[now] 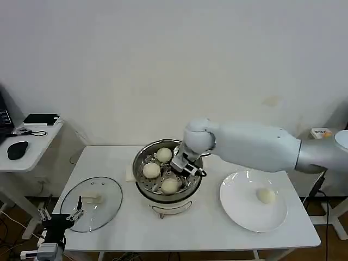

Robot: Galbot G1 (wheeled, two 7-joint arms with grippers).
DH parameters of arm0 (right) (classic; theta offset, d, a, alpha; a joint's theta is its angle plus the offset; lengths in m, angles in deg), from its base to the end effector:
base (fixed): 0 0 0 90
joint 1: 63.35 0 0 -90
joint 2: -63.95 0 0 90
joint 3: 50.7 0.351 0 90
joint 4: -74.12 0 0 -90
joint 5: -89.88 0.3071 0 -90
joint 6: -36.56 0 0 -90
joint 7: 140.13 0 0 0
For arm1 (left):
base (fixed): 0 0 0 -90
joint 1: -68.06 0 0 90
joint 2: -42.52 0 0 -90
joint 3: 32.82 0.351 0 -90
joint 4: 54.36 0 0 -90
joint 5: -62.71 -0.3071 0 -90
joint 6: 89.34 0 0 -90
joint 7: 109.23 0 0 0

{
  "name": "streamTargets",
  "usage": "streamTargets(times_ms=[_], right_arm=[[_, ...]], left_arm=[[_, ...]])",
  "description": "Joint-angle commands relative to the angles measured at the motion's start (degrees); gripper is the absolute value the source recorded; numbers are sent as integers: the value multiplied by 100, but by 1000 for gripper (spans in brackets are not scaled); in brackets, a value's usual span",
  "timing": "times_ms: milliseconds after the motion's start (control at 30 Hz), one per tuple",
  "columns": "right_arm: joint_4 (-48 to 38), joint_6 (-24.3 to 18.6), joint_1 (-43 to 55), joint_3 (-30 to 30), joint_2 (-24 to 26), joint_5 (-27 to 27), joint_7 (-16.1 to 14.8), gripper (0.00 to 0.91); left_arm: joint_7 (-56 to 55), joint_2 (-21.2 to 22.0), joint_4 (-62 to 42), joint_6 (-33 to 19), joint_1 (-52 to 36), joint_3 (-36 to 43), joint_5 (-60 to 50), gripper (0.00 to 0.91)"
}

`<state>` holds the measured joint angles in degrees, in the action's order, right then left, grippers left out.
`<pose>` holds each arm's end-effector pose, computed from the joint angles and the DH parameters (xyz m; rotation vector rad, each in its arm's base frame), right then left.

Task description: Take steamed baozi put them in steamer then cover it.

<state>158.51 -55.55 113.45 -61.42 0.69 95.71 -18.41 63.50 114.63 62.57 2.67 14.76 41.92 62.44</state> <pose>0.4715 0.0967 -0.0833 2.0491 -0.9765 1.9691 0.1045 0.1337 -0.3018 0.2875 -2.9282 -0.6225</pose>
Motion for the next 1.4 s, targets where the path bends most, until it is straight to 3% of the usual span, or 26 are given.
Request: streamTargets(times_ms=[33,200,300,467,667,833,1133,1400], right_arm=[[95,116,228,546,517,260,216,907],[79,781,275,1104,1245,353,493,907],[131,1076,291,1232,1647,366,485,907],[580,1503,231,1113,2988,137,291,907],[1020,1615,-281,1024,4175,-357,131,907],[1231,1611,-1181,1510,4976,-619,110,907],[671,1455,-2481,1910,5189,-1044,246,907],[-79,1344,-4194,3433,4682,-1271,355,907]], left_arm=[[4,-77,-9,7,-29,-14,23,907],[7,-153,-53,3,-86,36,37,907],[7,-190,-70,4,-132,121,32,907],[13,-307,-73,7,-187,284,25,907],[19,-439,-89,21,-279,384,88,907],[23,-423,-127,20,-331,520,67,907],[35,-380,-125,41,-378,625,45,907],[37,-411,-120,53,-303,506,47,907]])
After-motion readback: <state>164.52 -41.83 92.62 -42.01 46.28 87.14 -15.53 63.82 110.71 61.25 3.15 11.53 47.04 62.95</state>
